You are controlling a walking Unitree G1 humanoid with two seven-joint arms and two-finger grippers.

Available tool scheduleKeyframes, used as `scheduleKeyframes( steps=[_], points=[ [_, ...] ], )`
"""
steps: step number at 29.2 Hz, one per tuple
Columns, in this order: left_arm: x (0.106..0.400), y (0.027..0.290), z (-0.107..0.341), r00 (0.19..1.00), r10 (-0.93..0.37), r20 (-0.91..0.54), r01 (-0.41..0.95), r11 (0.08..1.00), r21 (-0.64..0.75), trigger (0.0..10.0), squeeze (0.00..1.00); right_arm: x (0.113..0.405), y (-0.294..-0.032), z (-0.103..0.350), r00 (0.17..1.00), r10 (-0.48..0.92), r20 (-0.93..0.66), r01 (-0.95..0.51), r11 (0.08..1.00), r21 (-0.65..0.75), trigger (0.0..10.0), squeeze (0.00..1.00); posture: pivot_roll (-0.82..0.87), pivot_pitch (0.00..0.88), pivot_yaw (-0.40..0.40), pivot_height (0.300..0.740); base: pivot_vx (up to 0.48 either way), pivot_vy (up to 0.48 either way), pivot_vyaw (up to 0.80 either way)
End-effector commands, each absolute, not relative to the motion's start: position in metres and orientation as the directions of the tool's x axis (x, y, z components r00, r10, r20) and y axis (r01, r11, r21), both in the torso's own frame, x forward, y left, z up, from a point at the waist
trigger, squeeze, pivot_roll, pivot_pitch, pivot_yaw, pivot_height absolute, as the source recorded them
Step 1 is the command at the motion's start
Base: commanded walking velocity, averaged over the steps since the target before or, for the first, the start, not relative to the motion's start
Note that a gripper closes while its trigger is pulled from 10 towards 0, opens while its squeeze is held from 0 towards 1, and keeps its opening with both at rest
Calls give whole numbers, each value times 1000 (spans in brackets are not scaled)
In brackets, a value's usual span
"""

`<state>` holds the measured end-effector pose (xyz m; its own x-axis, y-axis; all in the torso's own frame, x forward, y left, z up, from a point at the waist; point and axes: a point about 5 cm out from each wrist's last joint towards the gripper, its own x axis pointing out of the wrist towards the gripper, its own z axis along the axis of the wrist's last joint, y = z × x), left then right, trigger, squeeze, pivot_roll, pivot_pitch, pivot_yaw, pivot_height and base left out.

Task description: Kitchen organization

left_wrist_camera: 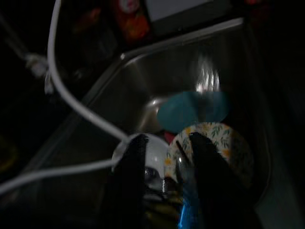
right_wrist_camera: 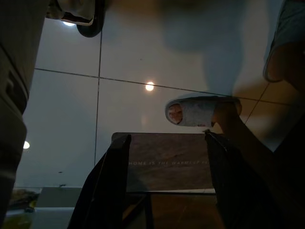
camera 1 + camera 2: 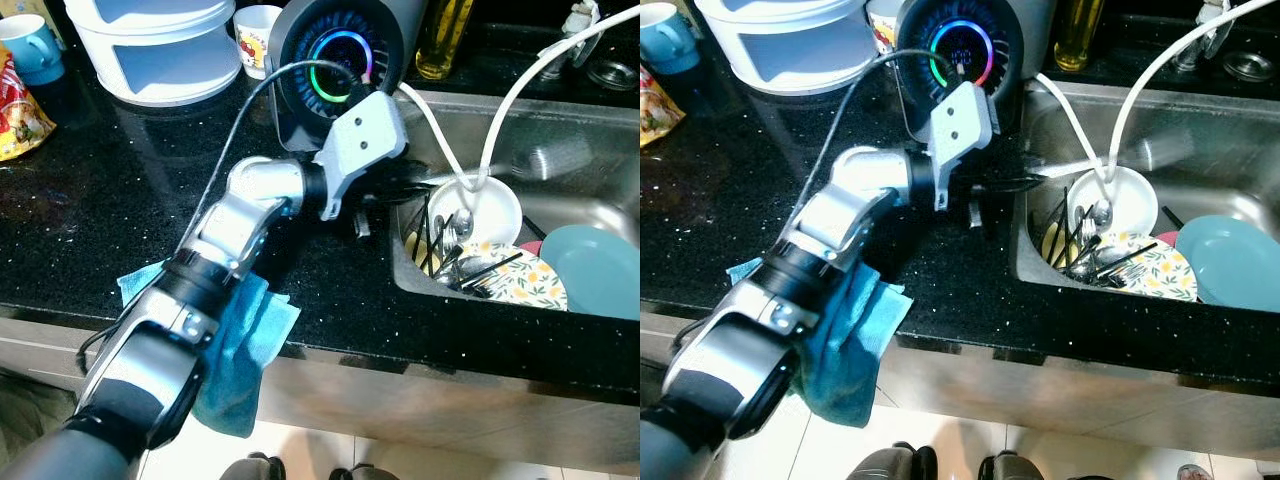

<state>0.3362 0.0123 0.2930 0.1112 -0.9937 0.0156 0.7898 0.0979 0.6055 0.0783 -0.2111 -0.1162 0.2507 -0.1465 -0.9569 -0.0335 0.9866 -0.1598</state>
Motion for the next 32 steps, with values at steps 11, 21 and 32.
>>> scheduleKeyframes(
  steps=[11, 21, 32],
  points=[
    [323, 47, 375, 28, -941, 339, 749, 244, 616, 10000, 0, 69, -210, -118, 218, -141, -966, -34, 988, -152, 10000, 0, 28, 210, 23, 740, 0, 0, 0],
    [268, 114, 398, -203, -954, 220, 801, -33, 597, 10000, 0, 76, -209, -117, 231, -133, -964, -61, 987, -151, 10000, 0, 69, 189, 6, 740, 0, 0, 0],
    [215, 152, 337, -396, -872, -288, 838, -471, 275, 10000, 0, 79, -209, -117, 233, -132, -964, -79, 985, -154, 10000, 0, 86, 175, -4, 740, 0, 0, 0]
  ],
)
